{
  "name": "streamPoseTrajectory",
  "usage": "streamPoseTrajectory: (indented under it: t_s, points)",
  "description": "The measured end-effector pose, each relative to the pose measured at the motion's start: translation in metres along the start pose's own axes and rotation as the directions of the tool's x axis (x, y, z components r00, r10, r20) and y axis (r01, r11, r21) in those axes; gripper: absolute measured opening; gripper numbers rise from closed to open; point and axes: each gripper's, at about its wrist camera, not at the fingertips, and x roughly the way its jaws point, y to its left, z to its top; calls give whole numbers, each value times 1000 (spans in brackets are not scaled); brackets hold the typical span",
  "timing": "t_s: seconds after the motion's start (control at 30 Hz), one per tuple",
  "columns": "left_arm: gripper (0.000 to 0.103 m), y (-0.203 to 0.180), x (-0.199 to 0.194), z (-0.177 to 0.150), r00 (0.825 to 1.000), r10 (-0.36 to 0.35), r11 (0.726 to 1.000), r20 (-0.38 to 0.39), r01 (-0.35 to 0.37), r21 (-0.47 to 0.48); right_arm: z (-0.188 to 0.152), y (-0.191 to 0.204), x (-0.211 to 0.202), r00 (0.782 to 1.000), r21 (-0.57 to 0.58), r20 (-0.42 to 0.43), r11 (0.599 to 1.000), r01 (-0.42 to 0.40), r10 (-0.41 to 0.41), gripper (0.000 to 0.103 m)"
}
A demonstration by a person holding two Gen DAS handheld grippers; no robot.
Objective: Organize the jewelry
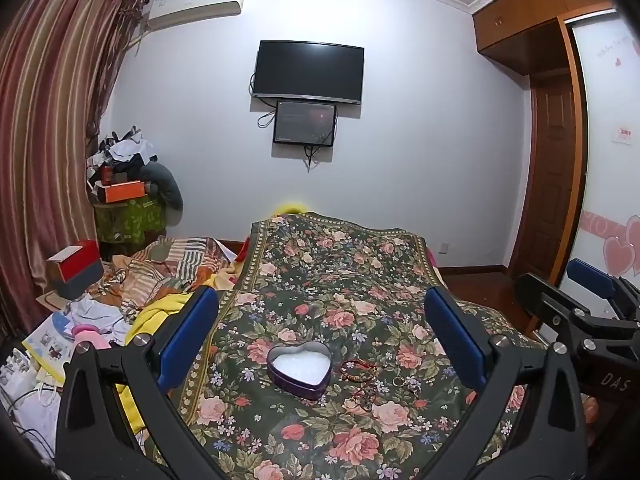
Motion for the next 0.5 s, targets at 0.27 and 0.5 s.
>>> streamPoseTrajectory:
  t_s: [0.27,0.5]
  points:
    - [103,-3,1,1,1000,6,1000,-2,-6,11,-1,-1,0,1000,5,1,1000,-4,4,103]
    - [103,-2,1,0,1000,10,1000,-1,-10,15,3,-4,0,1000,10,-1,1000,-13,13,103]
